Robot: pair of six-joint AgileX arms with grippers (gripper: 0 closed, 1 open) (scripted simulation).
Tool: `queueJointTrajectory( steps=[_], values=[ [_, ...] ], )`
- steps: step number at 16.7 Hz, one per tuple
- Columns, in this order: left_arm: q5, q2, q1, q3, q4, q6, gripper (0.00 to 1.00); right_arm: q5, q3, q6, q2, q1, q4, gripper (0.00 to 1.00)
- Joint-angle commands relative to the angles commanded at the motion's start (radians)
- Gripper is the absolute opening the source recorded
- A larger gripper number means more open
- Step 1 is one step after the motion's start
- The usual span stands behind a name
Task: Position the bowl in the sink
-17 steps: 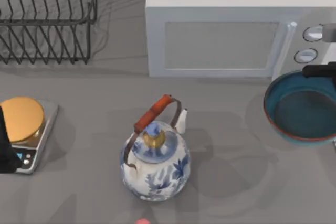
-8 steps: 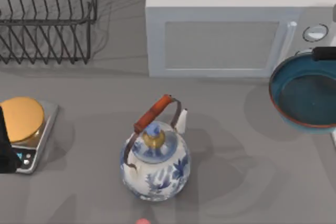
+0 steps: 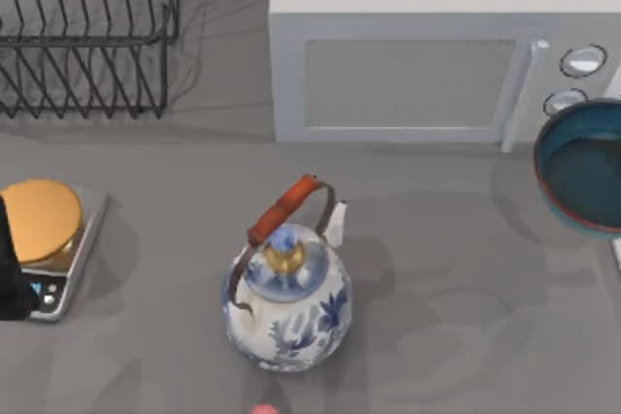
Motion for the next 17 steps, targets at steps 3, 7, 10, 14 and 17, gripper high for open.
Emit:
queueJointTrajectory(
  steps=[3, 7, 10, 14, 17],
  values=[
    [0.0, 0.0, 0.0, 0.0, 0.0, 0.0, 1.0, -0.066, -0.154, -0.05, 0.004, -0.123, 0.283, 0.0],
    [0.0, 0.0, 0.0, 0.0, 0.0, 0.0, 1.0, -0.163, -0.362, -0.094, 0.001, -0.259, 0.786, 0.0],
    [0.0, 0.0, 0.0, 0.0, 0.0, 0.0, 1.0, -0.233, -0.502, -0.109, -0.014, -0.343, 1.185, 0.0],
    [0.0, 0.0, 0.0, 0.0, 0.0, 0.0, 1.0, -0.315, -0.643, -0.106, -0.078, -0.432, 1.61, 0.0],
    [0.0, 0.0, 0.0, 0.0, 0.0, 0.0, 1.0, -0.361, -0.703, -0.088, -0.145, -0.474, 1.824, 0.0]
  ],
)
